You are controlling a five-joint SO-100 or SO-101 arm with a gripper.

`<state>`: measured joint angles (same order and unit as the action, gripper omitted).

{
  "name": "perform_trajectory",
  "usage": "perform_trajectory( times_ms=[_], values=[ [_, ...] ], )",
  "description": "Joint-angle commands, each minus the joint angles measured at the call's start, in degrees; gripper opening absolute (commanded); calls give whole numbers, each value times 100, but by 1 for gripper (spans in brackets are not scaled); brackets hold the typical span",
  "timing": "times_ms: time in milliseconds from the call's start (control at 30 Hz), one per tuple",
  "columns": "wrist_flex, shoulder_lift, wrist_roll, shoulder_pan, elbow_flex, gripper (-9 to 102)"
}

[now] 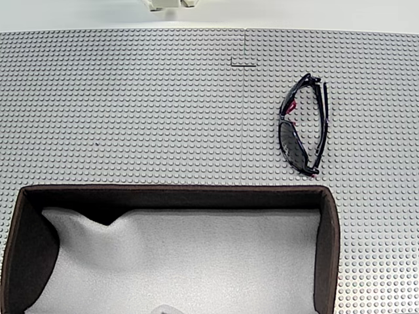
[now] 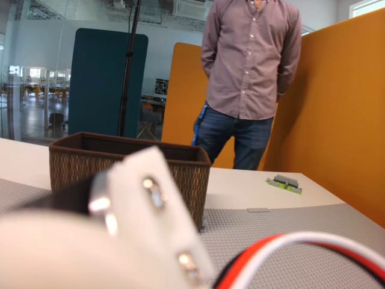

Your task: Grasp a glasses and put it in the bin.

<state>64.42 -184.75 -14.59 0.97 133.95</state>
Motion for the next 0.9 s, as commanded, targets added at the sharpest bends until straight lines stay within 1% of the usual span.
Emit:
perform_trajectory(
  times_ms=[0,100,333,400,467,533,667,733,833,867],
  values=[
    [571,1775,264,-149,-712,0],
    [703,1872,334,-149,-879,0],
    [694,1863,308,-141,-923,0],
    [800,2188,360,-141,-1248,0],
    [1037,3366,492,-53,-2092,0],
    [1459,4289,615,185,-2874,0],
    [2760,6187,589,861,-4685,0],
    [3208,7066,-53,1230,-5581,0],
    [3937,7919,-132,1731,-6240,0],
    [3964,8042,-255,1890,-6126,0]
  ],
)
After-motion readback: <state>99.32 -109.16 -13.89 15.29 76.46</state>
